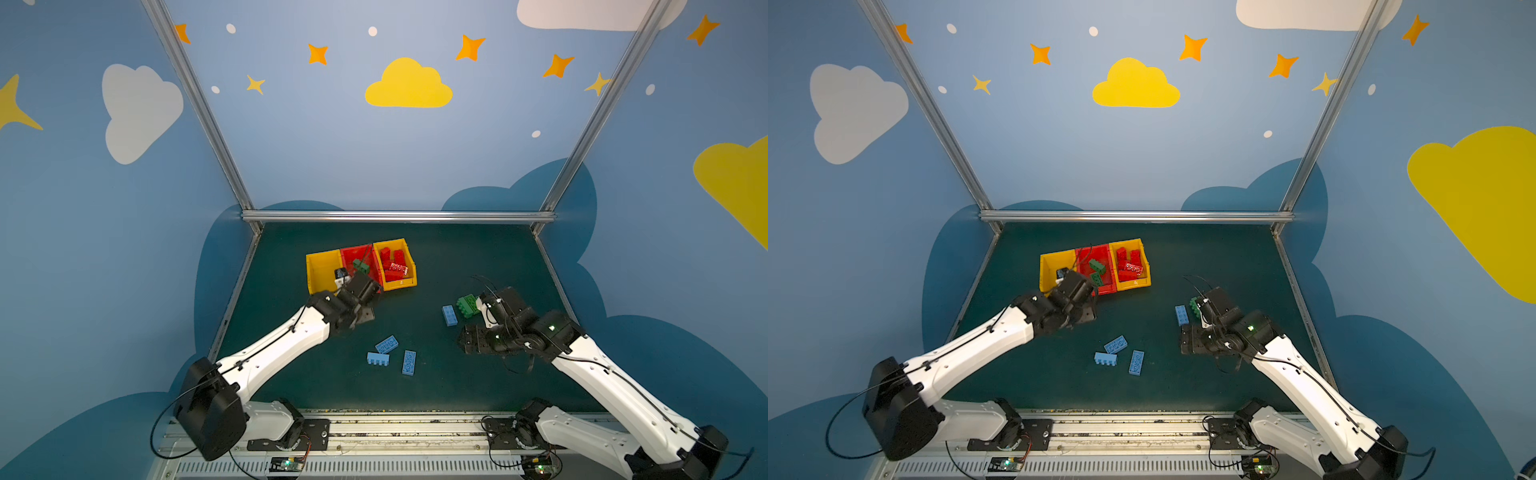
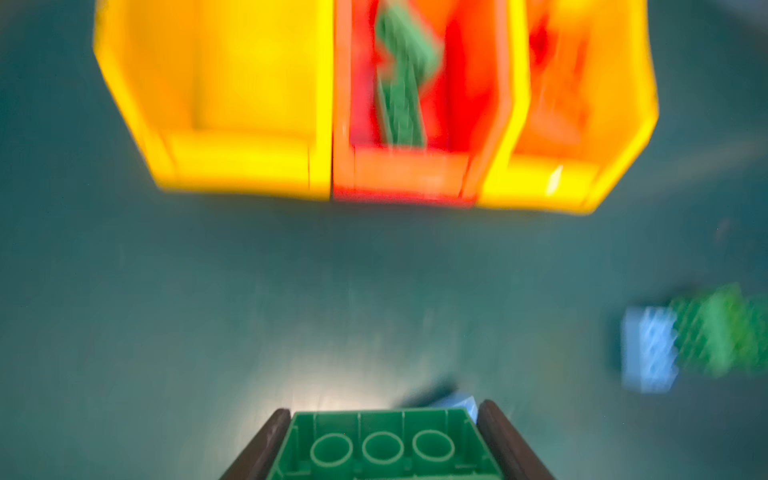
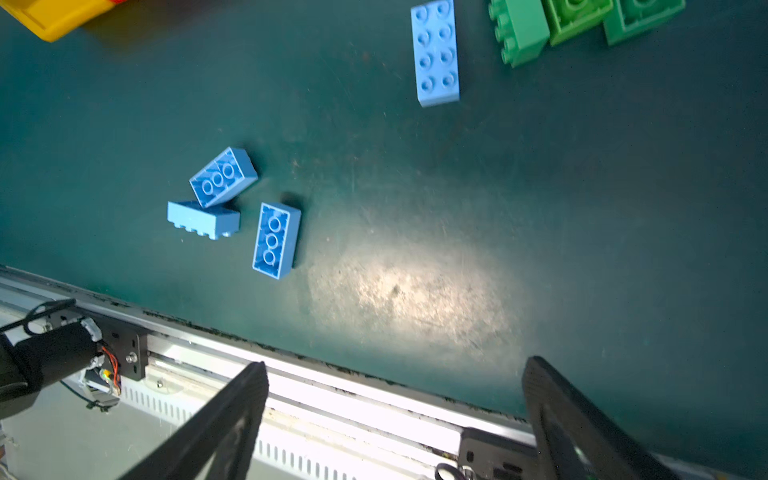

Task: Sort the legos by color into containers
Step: 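Lift the green brick with the left gripper and carry it over the red bin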

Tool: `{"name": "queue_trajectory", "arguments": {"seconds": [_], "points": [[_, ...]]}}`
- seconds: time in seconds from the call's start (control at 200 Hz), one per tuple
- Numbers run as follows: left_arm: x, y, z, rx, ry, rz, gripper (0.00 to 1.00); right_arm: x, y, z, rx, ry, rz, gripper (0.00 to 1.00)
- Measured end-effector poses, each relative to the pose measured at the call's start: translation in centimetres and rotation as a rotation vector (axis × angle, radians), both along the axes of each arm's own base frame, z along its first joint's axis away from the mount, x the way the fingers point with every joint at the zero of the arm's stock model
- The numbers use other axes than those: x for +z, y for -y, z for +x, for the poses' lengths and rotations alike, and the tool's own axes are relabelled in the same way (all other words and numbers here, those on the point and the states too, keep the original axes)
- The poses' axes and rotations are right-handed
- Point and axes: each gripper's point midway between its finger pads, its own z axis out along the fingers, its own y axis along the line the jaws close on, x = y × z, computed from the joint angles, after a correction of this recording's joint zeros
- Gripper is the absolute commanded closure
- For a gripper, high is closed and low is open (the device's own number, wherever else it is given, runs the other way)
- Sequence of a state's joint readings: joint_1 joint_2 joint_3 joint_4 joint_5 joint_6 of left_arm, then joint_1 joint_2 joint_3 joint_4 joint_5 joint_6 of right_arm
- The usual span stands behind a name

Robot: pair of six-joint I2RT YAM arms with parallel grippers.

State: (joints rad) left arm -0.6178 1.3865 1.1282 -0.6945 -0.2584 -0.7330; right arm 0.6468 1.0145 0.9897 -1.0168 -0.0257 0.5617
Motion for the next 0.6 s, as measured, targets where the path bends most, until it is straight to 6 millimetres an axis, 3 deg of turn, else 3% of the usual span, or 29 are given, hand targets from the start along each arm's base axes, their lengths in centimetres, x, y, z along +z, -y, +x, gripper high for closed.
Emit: {"name": "queue_trajectory", "arguments": {"seconds": [0.145, 0.42, 0.601], "points": [[1.0, -0.4, 7.1, 0.003, 0.023, 0.006, 0.4, 0.6, -0.5, 2.0, -0.014, 0.018, -0.008, 0.07], [-2.5, 0.0, 19.2, -0.044, -0.048, -0.011, 0.38, 0.4, -0.8, 6.0, -0.063, 0.017, -0.033, 0.07], [-5.0, 0.1, 23.6, -0.06, -0.084, -0.016, 0.35, 0.4, -0.9, 8.9, -0.096, 0.013, -0.065, 0.07]]}}
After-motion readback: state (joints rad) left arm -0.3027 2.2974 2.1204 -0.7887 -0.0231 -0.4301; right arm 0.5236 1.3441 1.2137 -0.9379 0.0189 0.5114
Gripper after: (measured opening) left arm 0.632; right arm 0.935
